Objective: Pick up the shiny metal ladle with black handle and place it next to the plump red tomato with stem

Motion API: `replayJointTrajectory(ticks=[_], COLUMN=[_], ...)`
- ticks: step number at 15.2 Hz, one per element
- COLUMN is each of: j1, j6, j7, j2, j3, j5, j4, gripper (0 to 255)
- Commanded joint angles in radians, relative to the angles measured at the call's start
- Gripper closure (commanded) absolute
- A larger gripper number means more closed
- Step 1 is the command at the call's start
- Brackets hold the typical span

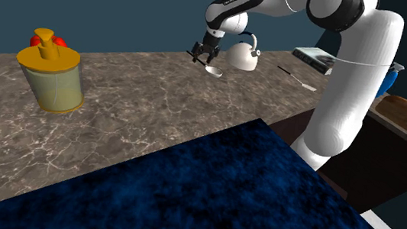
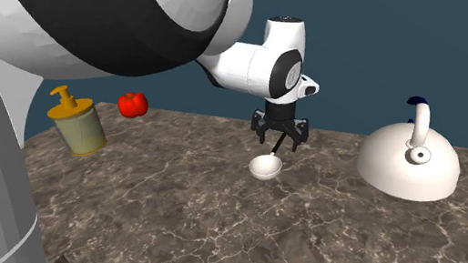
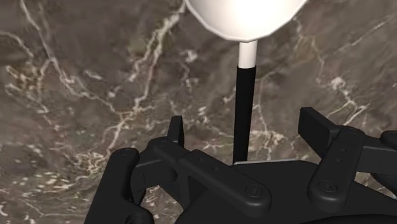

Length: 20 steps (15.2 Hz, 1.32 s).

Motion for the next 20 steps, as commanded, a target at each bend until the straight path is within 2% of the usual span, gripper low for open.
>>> replayJointTrajectory(ticks=[1, 6, 7, 16, 20], j1=[0.001, 0.001, 0.001, 0.001, 0.003], j6=[0.006, 0.005, 0.005, 0.006, -0.039], j7=[0.001, 0.001, 0.001, 0.001, 0.011], j2=[0.003, 0.003, 0.003, 0.003, -0.025], j3=[0.001, 0.001, 0.001, 0.001, -0.003], j5=[0.001, 0.001, 0.001, 0.001, -0.01], j4=[-0.002, -0.002, -0.002, -0.002, 0.015], gripper=[0, 0, 255, 255, 255])
